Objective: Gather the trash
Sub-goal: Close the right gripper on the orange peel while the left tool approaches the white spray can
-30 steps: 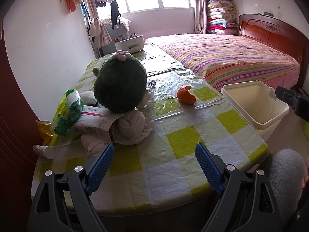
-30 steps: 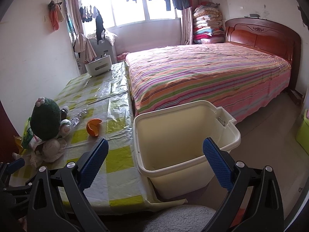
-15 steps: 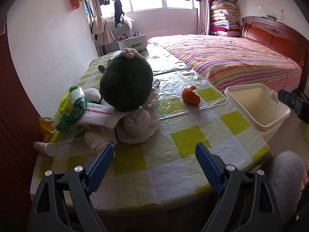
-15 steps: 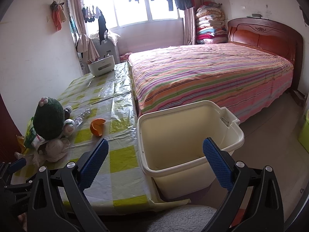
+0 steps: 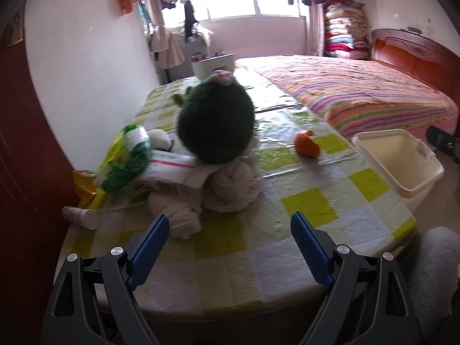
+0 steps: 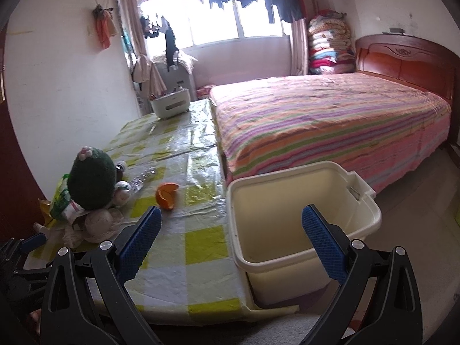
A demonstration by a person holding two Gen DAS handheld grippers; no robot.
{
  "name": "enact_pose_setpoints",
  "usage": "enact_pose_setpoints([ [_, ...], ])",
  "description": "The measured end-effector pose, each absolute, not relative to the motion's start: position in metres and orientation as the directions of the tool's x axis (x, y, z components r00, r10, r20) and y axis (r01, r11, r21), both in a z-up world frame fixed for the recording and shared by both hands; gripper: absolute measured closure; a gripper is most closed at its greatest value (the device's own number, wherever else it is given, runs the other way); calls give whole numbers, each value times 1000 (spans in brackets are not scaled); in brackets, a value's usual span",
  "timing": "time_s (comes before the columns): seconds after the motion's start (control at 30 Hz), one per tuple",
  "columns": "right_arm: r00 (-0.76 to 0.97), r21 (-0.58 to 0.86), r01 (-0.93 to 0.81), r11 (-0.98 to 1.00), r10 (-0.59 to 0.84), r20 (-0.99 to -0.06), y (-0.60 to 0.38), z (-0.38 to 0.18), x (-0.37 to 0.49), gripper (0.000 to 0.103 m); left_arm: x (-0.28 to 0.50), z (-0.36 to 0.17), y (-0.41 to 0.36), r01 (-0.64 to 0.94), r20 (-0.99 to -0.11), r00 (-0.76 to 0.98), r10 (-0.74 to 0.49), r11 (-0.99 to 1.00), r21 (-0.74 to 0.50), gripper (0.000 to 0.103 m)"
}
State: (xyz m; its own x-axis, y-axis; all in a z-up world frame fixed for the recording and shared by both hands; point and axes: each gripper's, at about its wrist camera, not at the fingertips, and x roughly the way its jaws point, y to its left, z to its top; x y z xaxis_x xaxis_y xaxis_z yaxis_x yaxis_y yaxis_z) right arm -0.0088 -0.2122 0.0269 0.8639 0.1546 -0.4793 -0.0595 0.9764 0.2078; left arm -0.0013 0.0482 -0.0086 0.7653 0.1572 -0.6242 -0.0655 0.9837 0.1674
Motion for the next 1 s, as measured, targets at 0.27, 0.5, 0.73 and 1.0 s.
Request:
enact_pose_setpoints([
  [0.27,865,179,-199,964,258,-431,-183,42,6,6,-11,3,85,-200,-579,772,261,965,167,19],
  [0.5,760,208,-365,907,419,-496,-141,35,50,6,-22,13,124,-324,-548,756,358,932,163,19],
  [0.73,628,219,-415,883,453,-633,-110,-1,107,6,-35,18,169,-451,-542,705,457,879,156,19],
  [1.0,540,220,-394,892,419,-730,-97,-34,151,8,-55,26,230,-574,-593,646,481,818,38,19],
])
